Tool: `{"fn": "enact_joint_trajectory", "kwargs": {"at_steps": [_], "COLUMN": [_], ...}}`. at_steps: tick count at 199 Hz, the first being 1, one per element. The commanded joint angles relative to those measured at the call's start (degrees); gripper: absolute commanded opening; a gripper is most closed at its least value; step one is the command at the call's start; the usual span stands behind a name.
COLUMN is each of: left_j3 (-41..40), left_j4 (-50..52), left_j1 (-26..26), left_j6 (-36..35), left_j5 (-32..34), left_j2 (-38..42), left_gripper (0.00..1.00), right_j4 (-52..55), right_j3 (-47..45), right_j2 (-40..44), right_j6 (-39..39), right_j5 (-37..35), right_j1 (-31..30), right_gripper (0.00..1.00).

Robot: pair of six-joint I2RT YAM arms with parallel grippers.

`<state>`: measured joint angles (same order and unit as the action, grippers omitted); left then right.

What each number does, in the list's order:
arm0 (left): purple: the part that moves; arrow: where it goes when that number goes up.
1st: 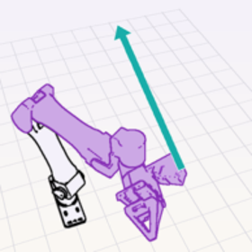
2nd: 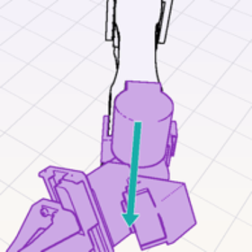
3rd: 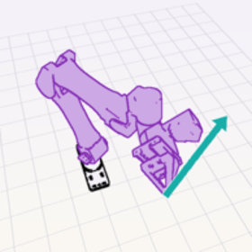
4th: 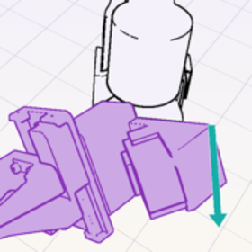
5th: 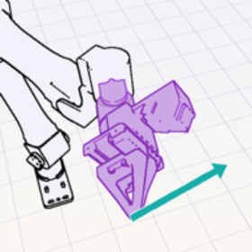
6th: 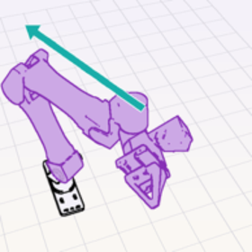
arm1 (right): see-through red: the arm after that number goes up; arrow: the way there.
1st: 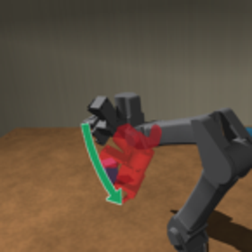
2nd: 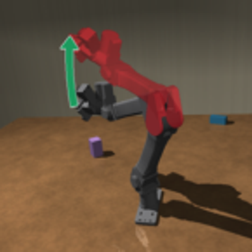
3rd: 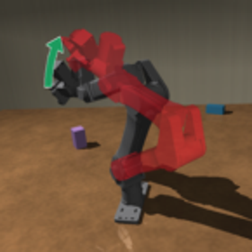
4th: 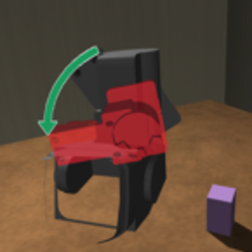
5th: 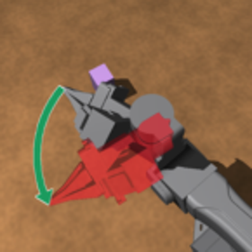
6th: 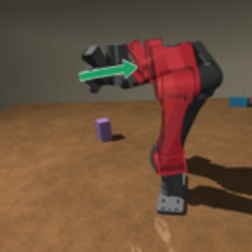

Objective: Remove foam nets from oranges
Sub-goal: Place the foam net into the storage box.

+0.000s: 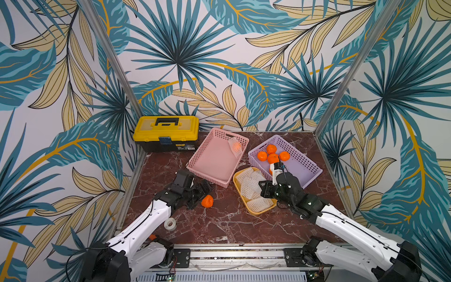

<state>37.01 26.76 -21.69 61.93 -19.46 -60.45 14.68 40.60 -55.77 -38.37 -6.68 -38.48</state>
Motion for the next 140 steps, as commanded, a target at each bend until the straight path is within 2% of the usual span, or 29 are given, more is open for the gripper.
{"fn": "enact_joint_trajectory", "kwargs": {"at_steps": [1,24,74,96,140], "left_j3": [-1.40,-1.77,0.49,1.04,1.14], "left_j4": [-0.84,-1.09,-1.28,-1.09,-0.08], "left_j1": [0.18,0.22,0.23,0.16,0.21], "left_j6": [-0.96,-0.99,-2.08,-2.34,-1.80], "left_j5": [-0.68,-0.43,-1.87,-2.05,-1.63], "left_j2": [2.08,2.05,-1.85,-2.97,-4.44], "left_gripper": [0.99,0.99,0.99,0.99,0.99], "right_j4": [2.31,-0.24,-3.83,-0.21,-0.37], "right_j3": [-4.87,-9.61,-14.17,-14.32,-14.23], "right_j2": [5.75,10.93,12.83,10.82,3.57], "right_j6": [-3.79,-5.89,-8.62,-9.98,-12.56], "right_j5": [2.64,2.84,3.90,2.42,3.79], "right_j1": [1.75,3.09,7.33,9.51,13.46], "right_gripper": [0.06,0.08,0.09,0.09,0.20]}}
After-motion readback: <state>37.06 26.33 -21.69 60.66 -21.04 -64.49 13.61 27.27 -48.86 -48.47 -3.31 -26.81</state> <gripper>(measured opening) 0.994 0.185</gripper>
